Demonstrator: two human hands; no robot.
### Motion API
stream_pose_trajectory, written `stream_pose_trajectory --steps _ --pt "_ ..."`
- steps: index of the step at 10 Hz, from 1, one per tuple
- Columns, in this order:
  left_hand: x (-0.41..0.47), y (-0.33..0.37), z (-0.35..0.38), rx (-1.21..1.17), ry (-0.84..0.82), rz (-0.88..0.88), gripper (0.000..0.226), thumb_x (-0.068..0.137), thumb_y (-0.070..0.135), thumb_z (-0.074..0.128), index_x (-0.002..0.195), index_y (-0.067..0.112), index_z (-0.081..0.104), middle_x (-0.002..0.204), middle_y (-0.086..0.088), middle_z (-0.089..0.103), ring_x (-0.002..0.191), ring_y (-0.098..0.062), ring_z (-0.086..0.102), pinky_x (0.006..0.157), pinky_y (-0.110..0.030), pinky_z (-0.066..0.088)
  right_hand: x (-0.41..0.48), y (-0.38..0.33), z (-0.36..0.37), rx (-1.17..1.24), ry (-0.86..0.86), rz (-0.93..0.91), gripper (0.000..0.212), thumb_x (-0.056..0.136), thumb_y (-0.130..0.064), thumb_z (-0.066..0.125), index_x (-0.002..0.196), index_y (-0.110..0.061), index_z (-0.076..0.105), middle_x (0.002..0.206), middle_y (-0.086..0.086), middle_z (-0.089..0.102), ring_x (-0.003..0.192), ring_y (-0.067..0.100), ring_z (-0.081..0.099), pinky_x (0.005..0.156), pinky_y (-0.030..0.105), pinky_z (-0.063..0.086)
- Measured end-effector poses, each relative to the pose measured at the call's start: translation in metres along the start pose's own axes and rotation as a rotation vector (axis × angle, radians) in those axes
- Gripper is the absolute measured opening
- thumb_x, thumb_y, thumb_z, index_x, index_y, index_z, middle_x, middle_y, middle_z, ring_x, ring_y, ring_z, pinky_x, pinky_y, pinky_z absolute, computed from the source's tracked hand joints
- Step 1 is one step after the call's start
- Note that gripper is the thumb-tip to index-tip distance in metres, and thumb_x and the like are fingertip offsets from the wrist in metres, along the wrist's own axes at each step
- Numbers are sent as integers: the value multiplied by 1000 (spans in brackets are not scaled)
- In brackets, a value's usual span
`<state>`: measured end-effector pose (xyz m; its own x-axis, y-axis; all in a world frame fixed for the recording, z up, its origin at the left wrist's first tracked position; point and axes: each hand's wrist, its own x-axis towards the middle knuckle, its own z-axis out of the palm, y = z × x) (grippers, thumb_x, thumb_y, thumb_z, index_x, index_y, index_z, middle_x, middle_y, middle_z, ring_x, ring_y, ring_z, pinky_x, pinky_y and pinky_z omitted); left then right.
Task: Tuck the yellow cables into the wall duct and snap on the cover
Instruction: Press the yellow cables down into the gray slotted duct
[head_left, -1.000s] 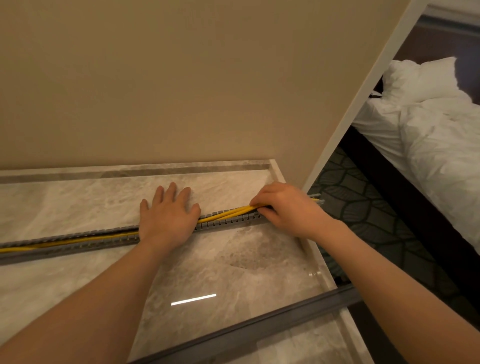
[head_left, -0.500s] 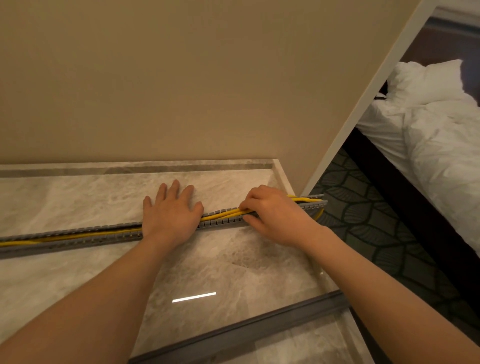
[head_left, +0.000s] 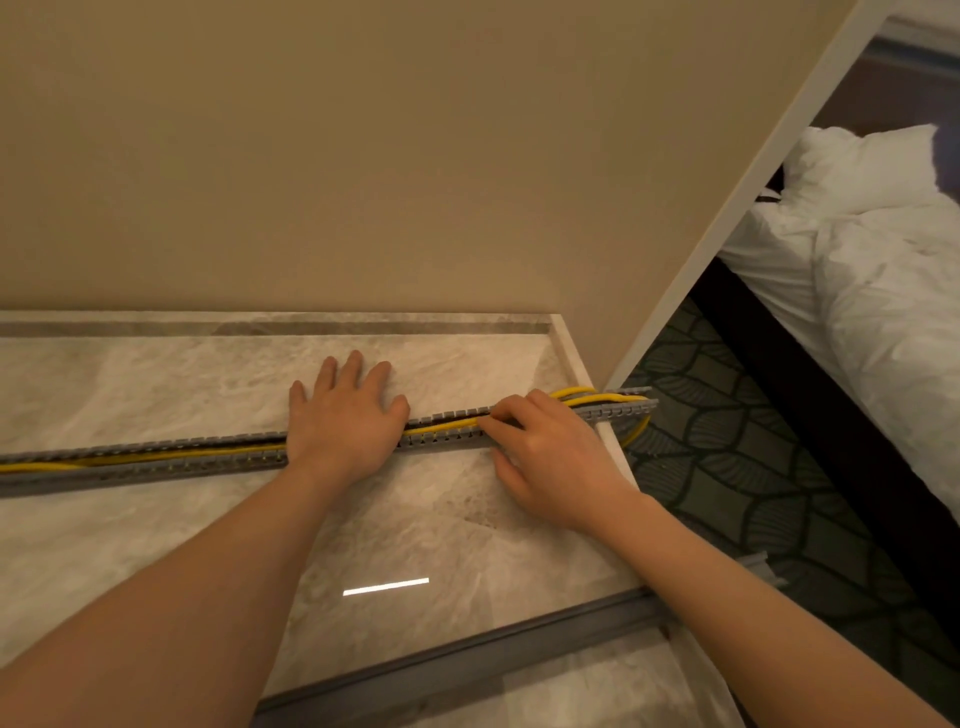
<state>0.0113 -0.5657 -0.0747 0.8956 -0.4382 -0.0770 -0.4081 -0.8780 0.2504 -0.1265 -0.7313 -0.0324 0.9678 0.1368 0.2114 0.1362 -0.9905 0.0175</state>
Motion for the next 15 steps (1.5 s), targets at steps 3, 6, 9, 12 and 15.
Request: stream_pose_trajectory --steps 3,6,9,12,15 --pt "0 0 0 -2 -6 2 54 93 48 22 145 33 17 158 1 7 144 -23 3 115 -51 9 12 8 -1 200 -47 105 29 92 -35 51 108 -15 66 103 1 64 95 18 50 82 32 43" --pt "-1 -1 0 -10 -4 7 54 93 48 22 145 33 17 158 2 7 144 -22 2 115 -52 9 10 105 -18 870 81 770 61 98 -51 14 85 -27 69 89 0 70 83 13 63 78 31 43" --pt "-1 0 -1 -11 -3 4 54 94 49 22 145 33 17 158 2 7 144 -22 2 115 -51 9 -24 156 35 1359 -27 1305 81 93 -61 4 116 -7 60 97 14 65 89 27 57 90 42 37" --pt "-2 -1 -1 -12 2 15 54 94 49 22 145 33 18 158 2 7 144 -22 3 115 -51 10 -39 155 62 1443 -247 1348 36 93 -34 38 79 -12 63 81 9 67 71 21 62 70 36 50" --pt "0 -3 2 -11 -2 9 54 94 50 21 145 34 16 158 2 6 144 -22 3 115 -51 9 -47 159 59 1355 -340 1254 33 91 -35 39 76 -14 59 83 10 64 81 22 57 95 45 37"
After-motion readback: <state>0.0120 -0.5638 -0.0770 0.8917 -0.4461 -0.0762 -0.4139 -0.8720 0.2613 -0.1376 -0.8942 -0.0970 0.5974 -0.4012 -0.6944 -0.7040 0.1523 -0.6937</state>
